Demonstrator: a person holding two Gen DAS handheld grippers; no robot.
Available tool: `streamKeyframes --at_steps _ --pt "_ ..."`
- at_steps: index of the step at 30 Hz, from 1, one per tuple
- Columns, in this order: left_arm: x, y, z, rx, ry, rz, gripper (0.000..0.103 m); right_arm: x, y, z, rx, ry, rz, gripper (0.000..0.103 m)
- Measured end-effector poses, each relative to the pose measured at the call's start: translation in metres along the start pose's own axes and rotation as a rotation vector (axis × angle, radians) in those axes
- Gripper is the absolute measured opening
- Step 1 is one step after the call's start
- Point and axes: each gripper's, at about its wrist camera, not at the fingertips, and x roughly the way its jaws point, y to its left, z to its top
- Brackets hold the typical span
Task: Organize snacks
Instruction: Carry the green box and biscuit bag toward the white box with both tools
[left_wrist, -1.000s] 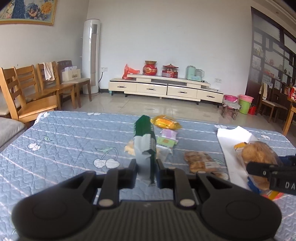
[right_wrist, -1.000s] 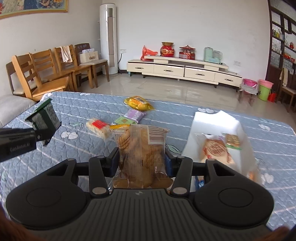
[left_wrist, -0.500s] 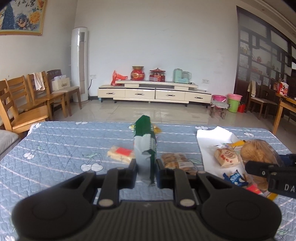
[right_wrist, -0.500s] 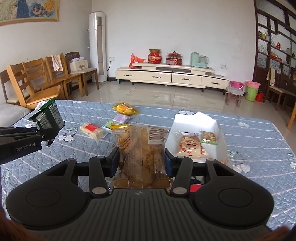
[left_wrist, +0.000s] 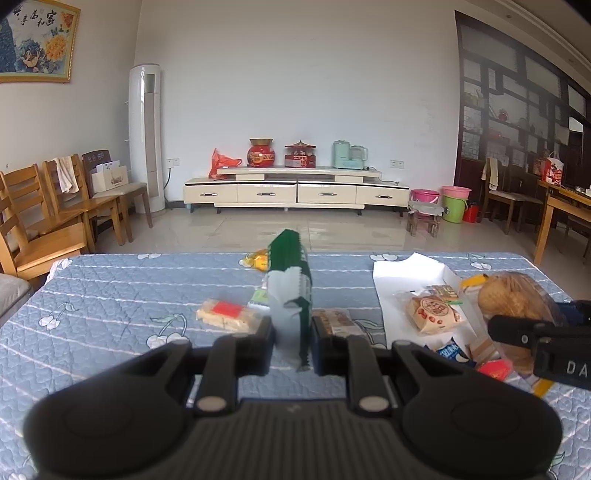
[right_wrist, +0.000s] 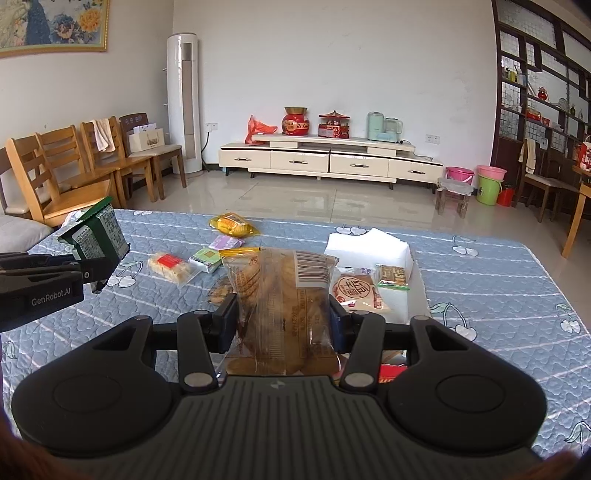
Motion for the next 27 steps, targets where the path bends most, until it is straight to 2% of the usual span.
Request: streamKeyframes --at_steps 27 --pt "0.004 -0.012 0.0 0.025 0.012 -0.034 0.018 -0.003 0.004 -0.003 0.047 -0.001 -0.03 0.06"
